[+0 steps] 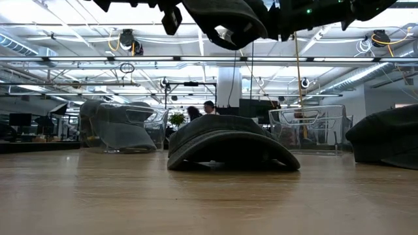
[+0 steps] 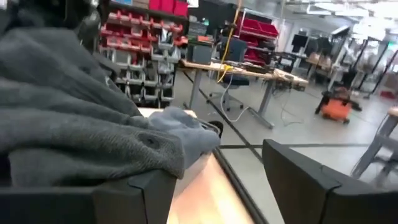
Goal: Pick & Place hat
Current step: Put the left black cap into the right transparent bin
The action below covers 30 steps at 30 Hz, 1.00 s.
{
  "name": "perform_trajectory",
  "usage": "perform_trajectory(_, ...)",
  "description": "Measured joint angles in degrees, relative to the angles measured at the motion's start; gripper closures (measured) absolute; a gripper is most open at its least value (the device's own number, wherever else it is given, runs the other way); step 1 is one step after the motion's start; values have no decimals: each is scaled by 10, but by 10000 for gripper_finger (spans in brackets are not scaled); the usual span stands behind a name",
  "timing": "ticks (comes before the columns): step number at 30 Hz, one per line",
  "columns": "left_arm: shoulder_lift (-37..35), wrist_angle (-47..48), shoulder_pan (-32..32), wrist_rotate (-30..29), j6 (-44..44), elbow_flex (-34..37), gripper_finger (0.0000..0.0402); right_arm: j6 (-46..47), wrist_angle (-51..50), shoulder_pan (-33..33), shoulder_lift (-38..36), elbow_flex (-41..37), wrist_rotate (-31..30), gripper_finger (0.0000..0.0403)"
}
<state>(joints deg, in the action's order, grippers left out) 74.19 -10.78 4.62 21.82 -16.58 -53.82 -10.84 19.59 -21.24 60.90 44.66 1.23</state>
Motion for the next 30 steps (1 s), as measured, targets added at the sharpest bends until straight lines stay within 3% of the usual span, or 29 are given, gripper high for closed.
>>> perform_trajectory(6, 0, -1, -2, 19, -5, 0, 392, -63, 17, 12, 2, 0, -2, 140)
perform_trajectory(12, 0, -6, -10, 28, -16, 0, 392, -147, 148, 28, 2, 0, 1, 91)
perform_trajectory(19, 0, -30, -32, 38, 9, -1, 392, -245, 264, 60, 9, -1, 20, 79)
perform_trajectory(26, -25, -18, -33, 21, -16, 0, 392, -306, 184, 79, 6, 0, -89, 78)
perform_trajectory(30, -81, 6, -33, -4, 0, 0, 392, -269, 132, 83, 6, 0, -129, 78)
